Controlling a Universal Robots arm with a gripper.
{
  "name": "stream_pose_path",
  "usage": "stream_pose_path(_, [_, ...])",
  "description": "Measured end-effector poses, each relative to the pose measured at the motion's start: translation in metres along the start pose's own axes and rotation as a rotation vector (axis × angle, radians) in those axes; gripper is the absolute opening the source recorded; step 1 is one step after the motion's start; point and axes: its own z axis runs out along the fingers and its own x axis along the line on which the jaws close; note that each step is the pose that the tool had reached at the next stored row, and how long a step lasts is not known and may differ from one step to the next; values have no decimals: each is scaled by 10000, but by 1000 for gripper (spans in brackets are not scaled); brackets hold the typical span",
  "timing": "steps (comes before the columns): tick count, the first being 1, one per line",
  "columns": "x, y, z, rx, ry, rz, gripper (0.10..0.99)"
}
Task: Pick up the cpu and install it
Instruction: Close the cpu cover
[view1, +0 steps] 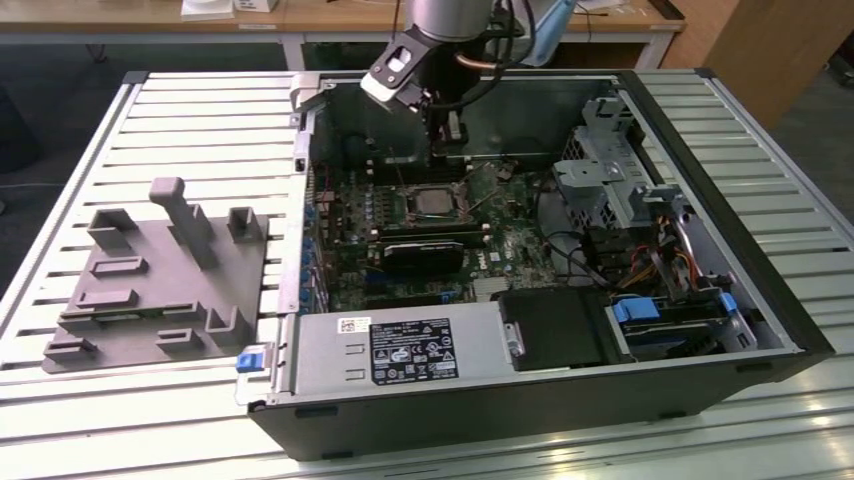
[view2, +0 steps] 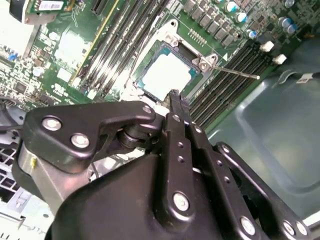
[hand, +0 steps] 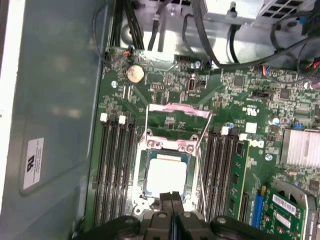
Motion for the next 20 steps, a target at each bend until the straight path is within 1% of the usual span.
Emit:
stream_pose_path(3, [-30, -3, 0, -1, 12, 0, 106])
stream_pose_path(7, [-98, -11, 2, -1, 14, 31, 106])
stream_pose_path(10, [-114, -5, 4, -4, 39, 48, 106])
stream_pose_path(12, [-117, 25, 4, -3, 40, 49, 106])
stream_pose_path(18, [-132, 152, 4, -4, 42, 49, 106])
stream_pose_path(20, [-133, 169, 3, -5, 43, 49, 106])
